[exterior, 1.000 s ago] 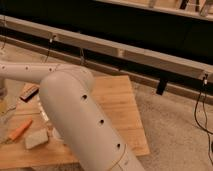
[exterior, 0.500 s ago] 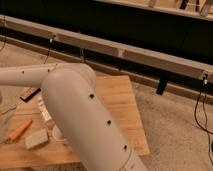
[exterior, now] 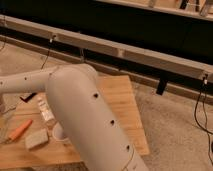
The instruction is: Place the pepper in the ceramic cup
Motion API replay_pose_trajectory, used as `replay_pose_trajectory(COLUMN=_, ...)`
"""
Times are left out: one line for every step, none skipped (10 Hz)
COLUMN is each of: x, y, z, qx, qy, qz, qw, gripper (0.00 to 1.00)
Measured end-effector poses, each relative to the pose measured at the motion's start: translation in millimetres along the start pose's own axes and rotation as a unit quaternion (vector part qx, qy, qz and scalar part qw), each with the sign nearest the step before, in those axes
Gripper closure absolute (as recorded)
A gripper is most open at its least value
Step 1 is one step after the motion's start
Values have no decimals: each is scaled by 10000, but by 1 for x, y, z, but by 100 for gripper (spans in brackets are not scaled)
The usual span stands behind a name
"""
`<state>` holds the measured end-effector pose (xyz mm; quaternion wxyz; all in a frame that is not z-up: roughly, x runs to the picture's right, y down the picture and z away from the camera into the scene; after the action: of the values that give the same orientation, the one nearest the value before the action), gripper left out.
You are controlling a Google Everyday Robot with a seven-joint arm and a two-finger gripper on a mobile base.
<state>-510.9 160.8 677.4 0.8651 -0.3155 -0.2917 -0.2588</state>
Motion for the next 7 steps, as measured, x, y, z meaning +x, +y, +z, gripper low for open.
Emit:
replay_pose_trajectory(x=0, y=3, z=8, qx=-26, qy=15, qz=-3, qw=10000, gripper=35)
replay_pose_trajectory(x=1, y=7, z=14, qx=-72, qy=30, qz=3, qw=10000, gripper=35)
replay_pose_trajectory(x=1, y=10, z=18, qx=-102, qy=30, qz=9, qw=9999, gripper=35)
replay_pose_trajectory(x=3, y=16, z=23, qx=-155, qy=26, qz=22, qw=9999, gripper=35)
replay_pose_trajectory(x=5, y=21, z=27, qx=-197, qy=18, qz=59, qw=9998, gripper=35)
replay_pose_trajectory(x=6, y=25, z=30, qx=-229, qy=13, qz=91, qw=9997, gripper=35)
replay_pose_trajectory(x=8, y=30, z=34, qx=-269, qy=4, qz=137, qw=9995, gripper=35)
